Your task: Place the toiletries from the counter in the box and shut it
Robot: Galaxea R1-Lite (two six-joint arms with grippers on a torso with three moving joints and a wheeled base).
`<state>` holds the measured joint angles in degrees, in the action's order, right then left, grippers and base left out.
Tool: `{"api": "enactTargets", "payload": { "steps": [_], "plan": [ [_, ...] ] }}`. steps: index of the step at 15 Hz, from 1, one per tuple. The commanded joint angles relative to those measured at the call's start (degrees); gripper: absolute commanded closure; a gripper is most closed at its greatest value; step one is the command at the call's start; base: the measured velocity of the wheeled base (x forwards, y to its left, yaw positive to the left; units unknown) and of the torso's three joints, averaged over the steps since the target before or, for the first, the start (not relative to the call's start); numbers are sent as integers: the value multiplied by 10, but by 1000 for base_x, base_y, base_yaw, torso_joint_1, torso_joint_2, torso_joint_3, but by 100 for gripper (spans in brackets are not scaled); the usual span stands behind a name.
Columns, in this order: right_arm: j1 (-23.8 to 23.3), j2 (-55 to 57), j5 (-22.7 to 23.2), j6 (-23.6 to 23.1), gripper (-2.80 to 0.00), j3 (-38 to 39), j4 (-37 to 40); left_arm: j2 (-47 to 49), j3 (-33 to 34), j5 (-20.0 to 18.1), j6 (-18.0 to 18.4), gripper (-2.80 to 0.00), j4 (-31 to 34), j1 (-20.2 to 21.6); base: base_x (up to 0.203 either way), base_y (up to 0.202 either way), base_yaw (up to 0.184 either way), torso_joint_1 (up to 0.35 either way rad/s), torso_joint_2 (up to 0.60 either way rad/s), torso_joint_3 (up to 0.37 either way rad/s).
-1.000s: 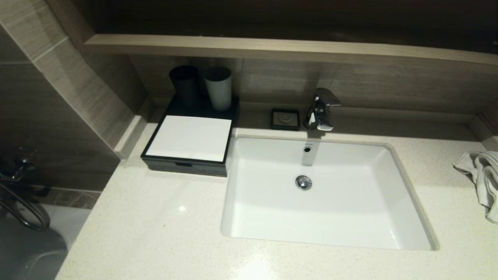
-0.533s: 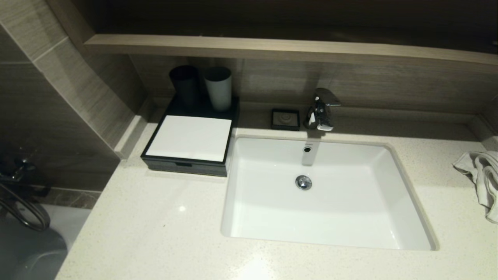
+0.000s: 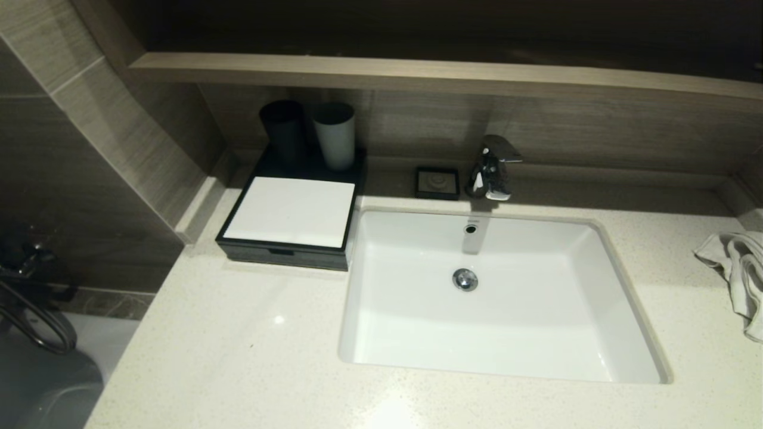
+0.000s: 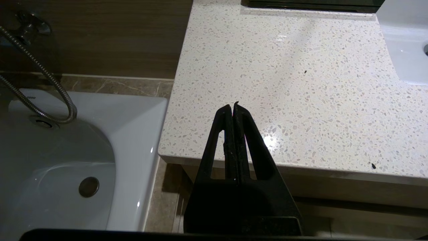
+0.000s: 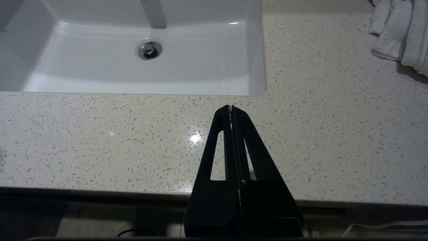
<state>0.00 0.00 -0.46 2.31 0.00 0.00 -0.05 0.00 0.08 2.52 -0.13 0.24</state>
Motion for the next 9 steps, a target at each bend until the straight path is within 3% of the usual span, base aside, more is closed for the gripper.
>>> {"api": "enactTargets", "payload": {
  "steps": [1, 9],
  "plan": [
    [0, 0, 0, 0, 0, 0, 0, 1, 1, 0, 0, 0, 0, 0, 0, 0, 0, 0, 0, 0],
    [0, 0, 0, 0, 0, 0, 0, 0, 1, 0, 0, 0, 0, 0, 0, 0, 0, 0, 0, 0]
  ]
}}
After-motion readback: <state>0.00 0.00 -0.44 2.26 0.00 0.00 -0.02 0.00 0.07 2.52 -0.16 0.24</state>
